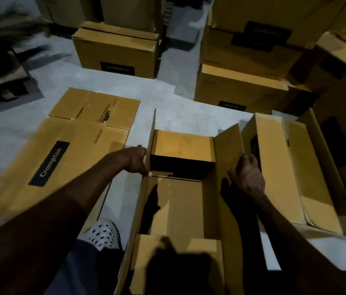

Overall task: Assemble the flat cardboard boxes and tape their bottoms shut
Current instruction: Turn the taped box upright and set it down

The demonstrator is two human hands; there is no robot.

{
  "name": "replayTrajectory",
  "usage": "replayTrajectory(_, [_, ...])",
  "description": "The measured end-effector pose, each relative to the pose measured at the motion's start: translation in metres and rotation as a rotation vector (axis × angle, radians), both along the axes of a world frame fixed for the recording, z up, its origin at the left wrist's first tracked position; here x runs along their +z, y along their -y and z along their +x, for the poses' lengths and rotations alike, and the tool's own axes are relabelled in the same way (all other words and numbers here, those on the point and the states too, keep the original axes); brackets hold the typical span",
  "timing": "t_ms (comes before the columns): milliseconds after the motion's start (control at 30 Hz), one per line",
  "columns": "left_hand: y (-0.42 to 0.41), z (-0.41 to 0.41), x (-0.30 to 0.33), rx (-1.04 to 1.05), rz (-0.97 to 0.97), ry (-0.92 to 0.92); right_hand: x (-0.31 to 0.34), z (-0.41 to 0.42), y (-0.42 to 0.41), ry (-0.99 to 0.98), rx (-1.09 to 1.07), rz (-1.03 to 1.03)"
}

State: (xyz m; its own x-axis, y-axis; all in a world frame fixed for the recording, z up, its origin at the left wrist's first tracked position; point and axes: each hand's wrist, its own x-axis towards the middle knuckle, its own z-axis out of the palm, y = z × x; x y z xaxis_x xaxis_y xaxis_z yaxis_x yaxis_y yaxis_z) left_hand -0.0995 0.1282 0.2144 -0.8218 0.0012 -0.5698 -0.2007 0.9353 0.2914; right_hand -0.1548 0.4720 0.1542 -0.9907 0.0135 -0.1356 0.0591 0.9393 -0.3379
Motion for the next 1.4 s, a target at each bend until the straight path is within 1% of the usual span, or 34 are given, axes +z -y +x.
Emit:
replayTrajectory(67, [-0.006,0.016,0.000,0.074,0.102,0.039,0.000,0.017,-0.004,0.075,-0.101,-0.105])
replayTrajectory(167, [-0.028,0.041,-0.005,0.114,0.259,0.013,0.005,0.042,0.005,0.083,-0.002,-0.141])
replayTrajectory(300, [-0.058,0.053,-0.031,0.118,0.385,-0.049,0.010,0.066,0.031,0.130,0.125,-0.304])
replayTrajectory(433, [-0.076,0.063,-0.066,0.098,0.319,-0.051,-0.008,0.075,0.047,0.247,0.267,-0.244])
replayTrajectory(500, [-0.078,0.073,-0.091,0.130,0.260,-0.071,-0.023,0.077,0.046,0.305,0.285,-0.215])
replayTrajectory(533, [-0.078,0.079,-0.103,0.186,0.237,-0.097,-0.032,0.079,0.043,0.329,0.272,-0.188])
replayTrajectory(600, [-0.078,0.091,-0.125,0.357,0.199,-0.126,-0.053,0.083,0.035,0.430,0.163,-0.177])
replayTrajectory(667, [-0.076,0.102,-0.140,0.517,0.188,-0.103,-0.075,0.089,0.029,0.537,0.020,-0.244])
replayTrajectory(700, [-0.075,0.106,-0.146,0.573,0.199,-0.097,-0.084,0.094,0.028,0.559,-0.024,-0.274])
replayTrajectory(767, [-0.074,0.107,-0.154,0.659,0.232,-0.072,-0.098,0.103,0.028,0.533,-0.044,-0.282])
replayTrajectory(867, [-0.070,0.102,-0.170,0.720,0.329,-0.013,-0.105,0.109,0.030,0.454,-0.043,-0.254])
replayTrajectory(933, [-0.067,0.099,-0.186,0.820,0.364,-0.063,-0.109,0.109,0.031,0.419,-0.051,-0.239])
replayTrajectory(1000, [-0.068,0.094,-0.189,0.841,0.381,-0.138,-0.108,0.109,0.031,0.387,-0.060,-0.261])
replayTrajectory(1100, [-0.080,0.078,-0.146,0.832,0.387,-0.248,-0.092,0.099,0.029,0.327,-0.085,-0.293])
replayTrajectory(1200, [-0.093,0.053,-0.103,0.788,0.405,-0.369,-0.058,0.079,0.023,0.207,-0.128,-0.303])
replayTrajectory(1400, [-0.131,-0.003,-0.018,0.672,0.516,-0.482,0.038,0.032,-0.021,-0.048,-0.147,-0.300])
